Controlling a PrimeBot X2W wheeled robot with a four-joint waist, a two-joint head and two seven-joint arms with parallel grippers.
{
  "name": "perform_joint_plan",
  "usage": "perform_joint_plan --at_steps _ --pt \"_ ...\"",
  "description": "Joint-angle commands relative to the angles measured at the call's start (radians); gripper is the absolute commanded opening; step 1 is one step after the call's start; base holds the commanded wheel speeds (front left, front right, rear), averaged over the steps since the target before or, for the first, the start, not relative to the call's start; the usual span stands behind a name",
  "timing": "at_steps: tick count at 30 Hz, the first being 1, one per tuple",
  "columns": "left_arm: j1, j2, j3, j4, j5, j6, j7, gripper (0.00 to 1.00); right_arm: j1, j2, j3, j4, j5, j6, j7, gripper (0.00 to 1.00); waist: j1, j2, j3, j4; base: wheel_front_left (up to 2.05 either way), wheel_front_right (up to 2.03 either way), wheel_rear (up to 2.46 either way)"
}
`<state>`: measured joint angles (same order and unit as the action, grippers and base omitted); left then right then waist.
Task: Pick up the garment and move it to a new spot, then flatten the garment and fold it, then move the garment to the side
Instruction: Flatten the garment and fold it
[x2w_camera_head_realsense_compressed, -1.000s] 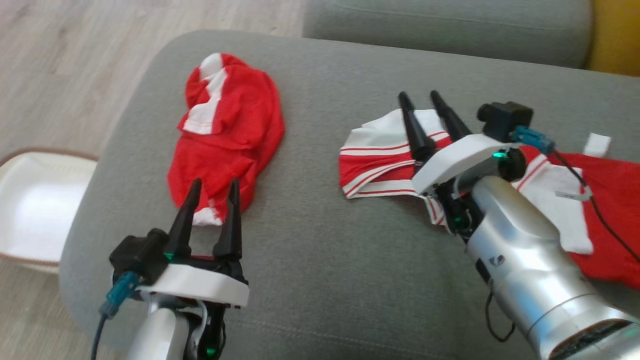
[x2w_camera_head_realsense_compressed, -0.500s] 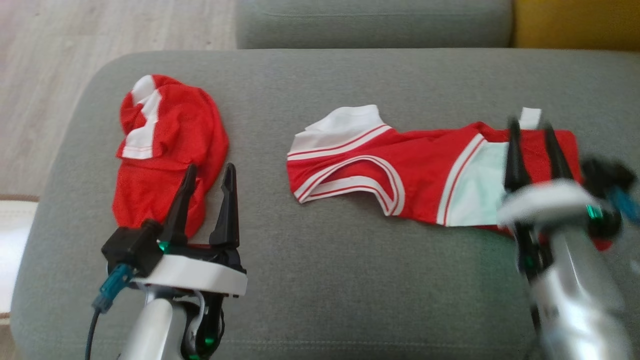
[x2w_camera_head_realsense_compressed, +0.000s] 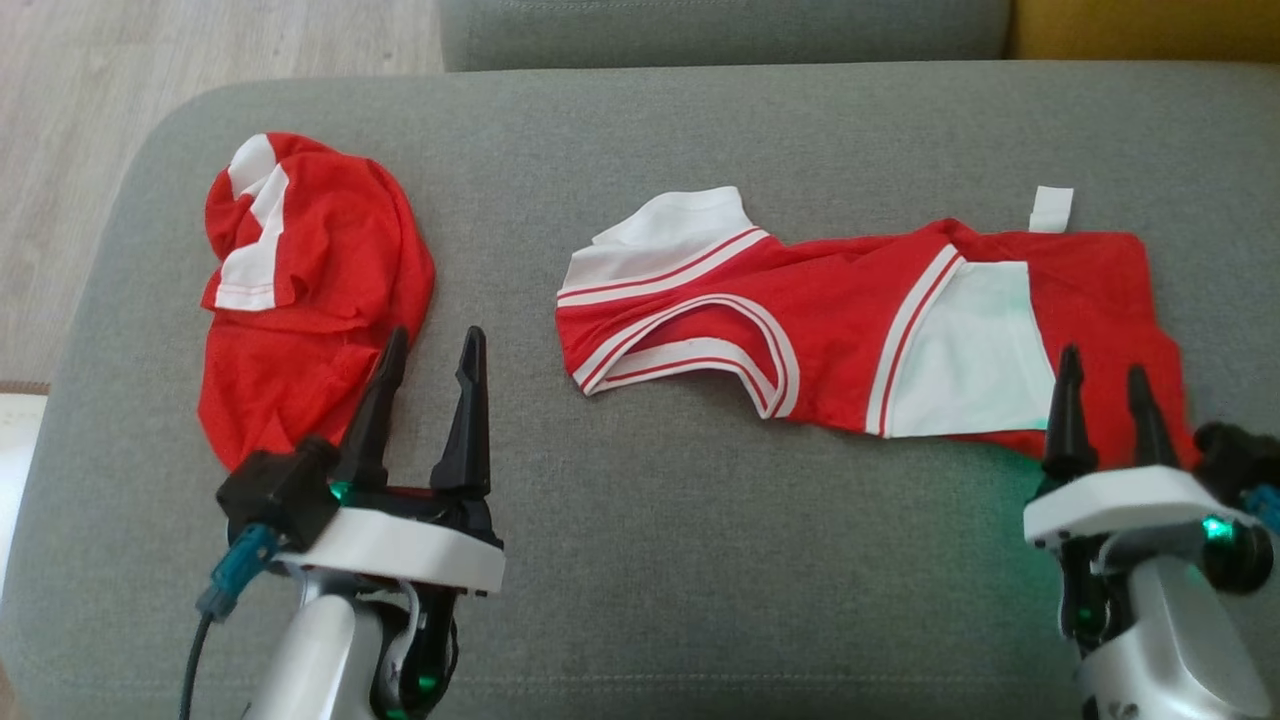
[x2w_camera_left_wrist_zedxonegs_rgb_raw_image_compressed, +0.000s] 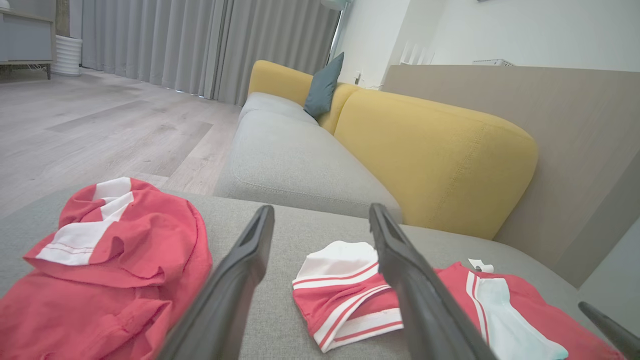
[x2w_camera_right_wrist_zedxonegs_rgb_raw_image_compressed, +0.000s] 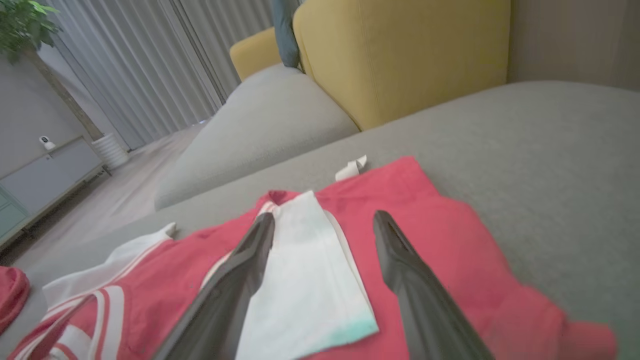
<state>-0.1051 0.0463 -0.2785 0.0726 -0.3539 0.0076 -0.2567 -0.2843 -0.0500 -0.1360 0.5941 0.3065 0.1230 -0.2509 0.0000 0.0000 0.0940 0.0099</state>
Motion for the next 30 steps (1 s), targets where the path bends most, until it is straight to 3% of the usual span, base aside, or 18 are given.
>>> perform_joint_plan --at_steps 1,11,19,20,21,22,23,30 --pt "-0.044 0.004 0.026 -0.027 0.002 -0.004 -0.005 1.0 -0.015 0.0 0.013 0.001 0.001 0.008 -0.011 1.0 0.0 0.0 0.005 0.004 0.0 0.0 0.0" --pt "-0.046 0.004 0.025 -0.019 0.014 -0.014 -0.005 1.0 -0.102 0.0 0.002 0.223 0.067 0.008 -0.011 1.0 0.0 0.0 0.037 0.02 0.0 0.0 0.0" --pt "-0.051 0.004 0.028 -0.014 0.019 -0.019 -0.005 1.0 -0.161 0.0 0.031 0.311 0.112 0.008 -0.011 1.0 0.0 0.0 0.048 0.03 0.0 0.0 0.0" --pt "-0.051 0.004 0.029 -0.014 0.019 -0.019 -0.005 1.0 -0.165 0.0 0.04 0.32 0.123 0.008 -0.011 0.96 0.0 0.0 0.048 0.03 0.0 0.0 0.0" --pt "-0.051 0.004 0.03 -0.013 0.02 -0.019 -0.005 1.0 -0.168 0.0 0.046 0.327 0.134 0.008 -0.011 0.44 0.0 0.0 0.048 0.03 0.0 0.0 0.0" --pt "-0.051 0.004 0.03 -0.012 0.02 -0.019 -0.005 1.0 -0.172 0.0 0.051 0.331 0.14 0.008 -0.011 0.14 0.0 0.0 0.048 0.03 0.0 0.0 0.0" --pt "-0.051 0.004 0.031 -0.012 0.021 -0.019 -0.005 1.0 -0.174 0.0 0.055 0.334 0.142 0.008 -0.011 0.0 0.0 0.0 0.048 0.03 0.0 0.0 0.0" --pt "-0.054 0.004 0.037 -0.005 0.022 -0.018 -0.005 1.0 -0.179 0.0 0.114 0.271 0.147 0.008 -0.011 0.0 0.0 0.0 0.037 0.026 0.0 0.0 0.0"
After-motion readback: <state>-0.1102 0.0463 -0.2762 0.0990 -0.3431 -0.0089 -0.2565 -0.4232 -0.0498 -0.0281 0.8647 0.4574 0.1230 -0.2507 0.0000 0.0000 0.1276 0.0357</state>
